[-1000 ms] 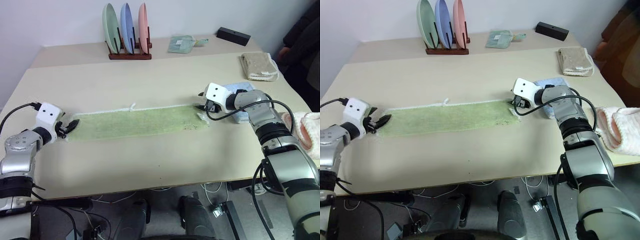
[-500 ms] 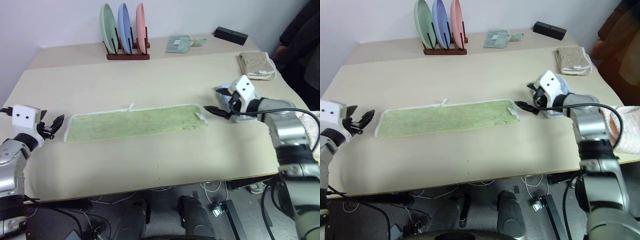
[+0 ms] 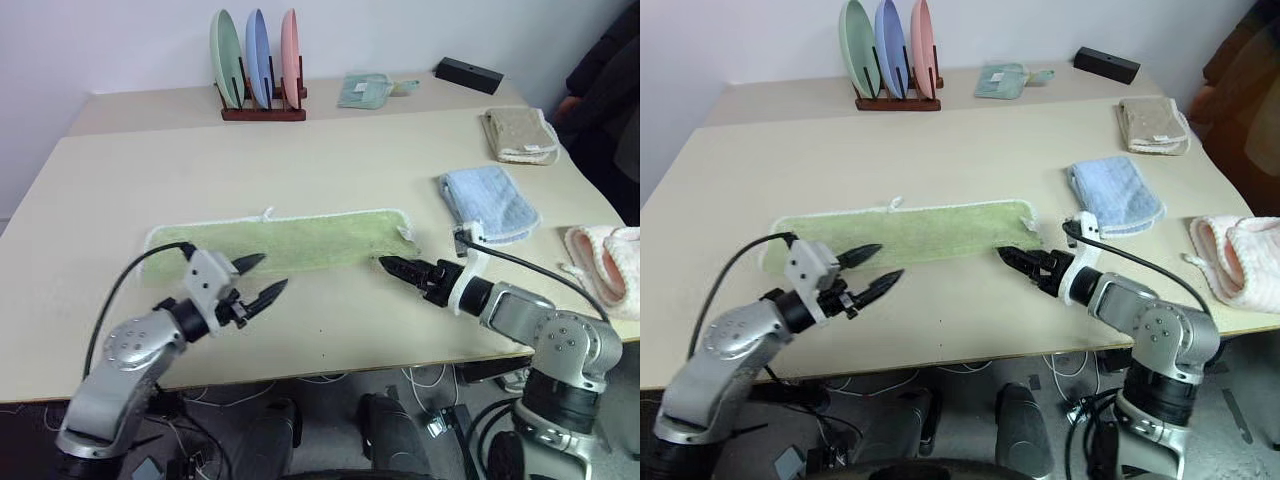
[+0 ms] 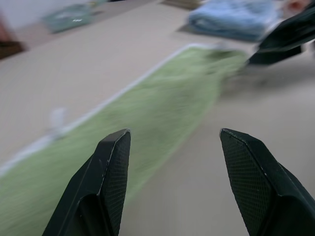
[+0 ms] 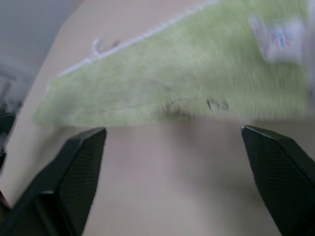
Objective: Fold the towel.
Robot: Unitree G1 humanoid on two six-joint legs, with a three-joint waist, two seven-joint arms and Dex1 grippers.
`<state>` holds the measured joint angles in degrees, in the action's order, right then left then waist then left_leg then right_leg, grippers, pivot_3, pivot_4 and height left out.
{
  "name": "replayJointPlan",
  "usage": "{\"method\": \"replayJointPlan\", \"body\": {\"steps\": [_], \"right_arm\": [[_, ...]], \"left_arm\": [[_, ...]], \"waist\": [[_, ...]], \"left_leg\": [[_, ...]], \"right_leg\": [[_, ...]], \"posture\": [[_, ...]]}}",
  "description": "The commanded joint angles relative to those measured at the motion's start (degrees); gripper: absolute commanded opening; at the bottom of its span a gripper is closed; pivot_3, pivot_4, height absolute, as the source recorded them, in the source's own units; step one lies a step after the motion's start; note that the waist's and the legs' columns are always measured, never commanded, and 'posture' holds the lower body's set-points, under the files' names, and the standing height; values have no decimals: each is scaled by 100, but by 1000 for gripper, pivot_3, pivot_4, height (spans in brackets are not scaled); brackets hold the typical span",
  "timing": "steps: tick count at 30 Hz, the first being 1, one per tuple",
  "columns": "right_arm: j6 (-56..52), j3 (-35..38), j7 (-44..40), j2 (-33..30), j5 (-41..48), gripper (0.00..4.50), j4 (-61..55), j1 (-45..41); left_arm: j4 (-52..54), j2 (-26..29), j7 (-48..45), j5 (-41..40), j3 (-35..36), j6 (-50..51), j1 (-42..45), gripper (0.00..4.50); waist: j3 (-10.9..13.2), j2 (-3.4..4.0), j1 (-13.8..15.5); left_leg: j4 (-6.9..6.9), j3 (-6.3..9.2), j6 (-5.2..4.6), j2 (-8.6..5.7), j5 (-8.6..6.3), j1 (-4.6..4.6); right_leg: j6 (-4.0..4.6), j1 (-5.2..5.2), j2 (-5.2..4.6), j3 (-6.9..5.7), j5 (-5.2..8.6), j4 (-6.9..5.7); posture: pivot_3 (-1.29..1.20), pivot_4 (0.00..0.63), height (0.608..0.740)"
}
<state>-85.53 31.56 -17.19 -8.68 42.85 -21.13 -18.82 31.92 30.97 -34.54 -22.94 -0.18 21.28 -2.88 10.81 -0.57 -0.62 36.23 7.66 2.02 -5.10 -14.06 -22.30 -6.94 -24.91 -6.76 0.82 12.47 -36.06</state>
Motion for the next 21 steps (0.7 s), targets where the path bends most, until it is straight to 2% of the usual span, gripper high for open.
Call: {"method": "replayJointPlan", "body": {"steps": [1,6,9,12,17,19,21], "right_arm": [[-631,766,736,589,-87,4421,-274,-400],[-653,1454,1521,1189,-522,4421,142,-1088],[3,1577,1995,1390,-876,4421,735,-1422],[475,1481,2199,1407,-1007,3589,1029,-1518],[703,1544,2349,1435,-756,934,1114,-1628],[756,1531,2368,1343,-677,35,1048,-1628],[768,1501,2340,1207,-592,35,938,-1609]], "left_arm": [[347,-64,36,-12,-191,95,62,2942],[390,-82,16,-30,-262,155,87,2942],[355,-97,33,-8,-259,158,120,2942],[365,-116,70,26,-272,153,117,2942],[426,-158,140,73,-327,119,1,2942],[433,-195,166,102,-376,108,-24,2942],[438,-236,183,135,-416,99,-44,2942]], "waist": [[-2,4,-13],[-5,8,-17],[-7,6,-21],[-12,6,-16],[-11,8,-29],[-12,6,-33],[-11,8,-17]], "left_leg": [[0,0,0,0,0,0],[0,-8,-1,-1,0,4],[0,-14,-1,-1,0,5],[-2,-20,-2,-1,0,21],[-3,-18,-3,-1,-1,25],[-6,-18,-3,0,-1,26],[-4,-17,-3,-1,-1,25]], "right_leg": [[0,0,0,0,0,0],[0,1,2,-1,0,-2],[0,3,3,-1,0,-1],[-1,19,3,-2,0,2],[-1,25,3,-3,1,3],[-1,24,3,-3,1,3],[-1,25,3,-4,1,3]], "posture": [[0,150,740],[0,150,740],[0,150,740],[0,150,740],[0,150,740],[0,150,740],[0,150,740]]}}
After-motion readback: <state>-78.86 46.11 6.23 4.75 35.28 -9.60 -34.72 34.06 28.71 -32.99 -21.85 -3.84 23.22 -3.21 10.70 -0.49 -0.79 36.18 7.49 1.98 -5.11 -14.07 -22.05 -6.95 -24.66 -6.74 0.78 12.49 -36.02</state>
